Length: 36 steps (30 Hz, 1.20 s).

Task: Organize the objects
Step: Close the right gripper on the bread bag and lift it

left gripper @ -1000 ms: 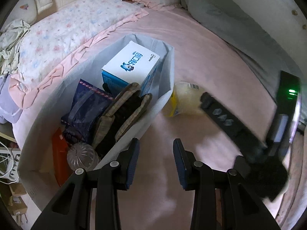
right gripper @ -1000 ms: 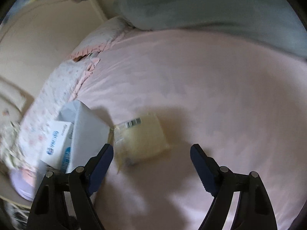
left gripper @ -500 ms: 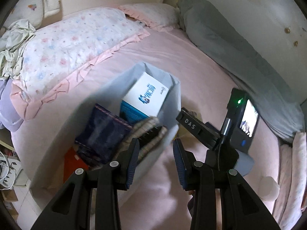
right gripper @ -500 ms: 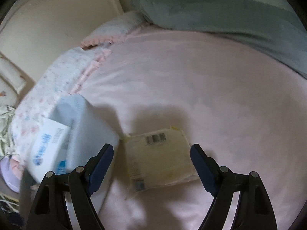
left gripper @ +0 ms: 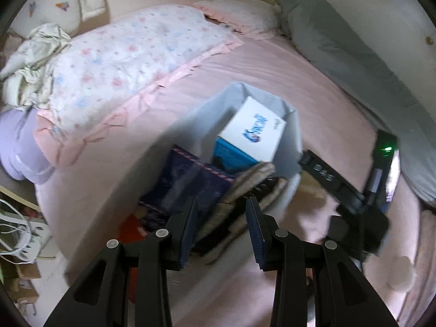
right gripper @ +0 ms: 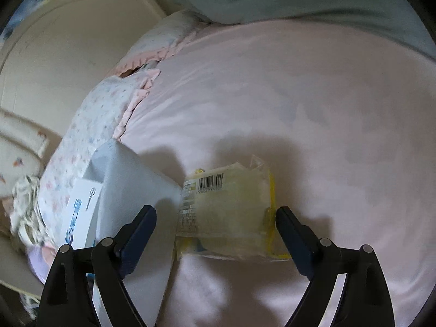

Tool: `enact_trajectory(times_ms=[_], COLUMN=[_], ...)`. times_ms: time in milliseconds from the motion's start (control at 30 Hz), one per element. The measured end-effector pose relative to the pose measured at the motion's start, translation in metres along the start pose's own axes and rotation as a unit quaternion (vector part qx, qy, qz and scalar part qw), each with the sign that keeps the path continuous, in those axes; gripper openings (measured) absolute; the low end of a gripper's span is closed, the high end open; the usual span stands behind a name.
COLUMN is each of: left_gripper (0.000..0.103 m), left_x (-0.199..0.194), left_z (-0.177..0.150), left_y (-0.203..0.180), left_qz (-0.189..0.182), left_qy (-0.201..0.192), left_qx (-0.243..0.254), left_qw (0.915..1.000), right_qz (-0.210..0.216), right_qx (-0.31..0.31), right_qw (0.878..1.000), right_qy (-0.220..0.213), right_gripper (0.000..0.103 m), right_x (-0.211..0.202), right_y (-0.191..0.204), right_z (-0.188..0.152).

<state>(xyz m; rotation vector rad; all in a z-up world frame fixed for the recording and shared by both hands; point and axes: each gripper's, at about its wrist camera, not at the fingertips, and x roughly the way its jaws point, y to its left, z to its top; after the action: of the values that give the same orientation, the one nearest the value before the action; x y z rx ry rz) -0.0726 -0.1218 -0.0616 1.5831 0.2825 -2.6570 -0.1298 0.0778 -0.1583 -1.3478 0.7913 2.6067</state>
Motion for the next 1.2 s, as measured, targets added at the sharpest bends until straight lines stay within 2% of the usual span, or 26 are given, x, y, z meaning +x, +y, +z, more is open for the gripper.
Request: enact_trajectory(times_ms=[100, 200, 300, 367, 500, 667, 800, 1000, 1067, 1200], left_gripper=[0.037, 0.037, 0.037, 0.037, 0.037, 0.037, 0.037, 0.037, 0.037, 0.037], left_x=[0.001, 0.001, 0.002, 0.003, 0.003, 0.004, 0.003, 0.004, 0.003, 0.001], left_z=[0.000, 0.000, -0.001, -0.001, 0.000, -0.001, -0.001, -0.002, -0.003, -0.004], left_y=[0.003, 0.002, 0.000, 0.000, -0.002, -0.004, -0.005, -0.006, -0.007, -0.010], left_qz=[0.018, 0.031, 0.026, 0.023, 0.021, 0.012, 0.014, 0.010, 0.008, 0.003], left_qy=[-0.003, -0.007, -0.003, 0.000, 0.000, 0.004, 0.001, 0.005, 0.004, 0.002], left_qx=[0.003, 0.014, 0.021, 0.021, 0.021, 0.023, 0.019, 0.021, 0.022, 0.023], left_qw=[0.9998, 0.9994, 0.9994, 0.9995, 0.9996, 0.9997, 0.9997, 0.9997, 0.9997, 0.9997], right_qz=[-0.011, -0.007, 0.032, 0.049, 0.046, 0.035, 0.015, 0.049, 0.034, -0.041], right_qx=[-0.011, 0.005, 0.061, 0.069, 0.066, 0.103, 0.089, 0.155, 0.136, 0.039], right_qw=[1.000, 1.000, 0.997, 0.996, 0.997, 0.994, 0.996, 0.987, 0.990, 0.998], right_qy=[0.007, 0.017, 0.045, 0.028, 0.015, 0.005, -0.003, 0.001, 0.004, 0.005], right_gripper=[0.090, 0.092, 0.099, 0.100, 0.102, 0.097, 0.096, 0.089, 0.087, 0.091], right_x=[0.001, 0.012, 0.027, 0.028, 0.028, 0.026, 0.024, 0.021, 0.021, 0.024], right_y=[0.003, -0.004, -0.029, -0.037, -0.036, -0.039, -0.040, -0.060, -0.055, -0.024], right_z=[-0.002, -0.002, -0.008, -0.012, -0.013, -0.011, -0.011, -0.009, -0.008, -0.019])
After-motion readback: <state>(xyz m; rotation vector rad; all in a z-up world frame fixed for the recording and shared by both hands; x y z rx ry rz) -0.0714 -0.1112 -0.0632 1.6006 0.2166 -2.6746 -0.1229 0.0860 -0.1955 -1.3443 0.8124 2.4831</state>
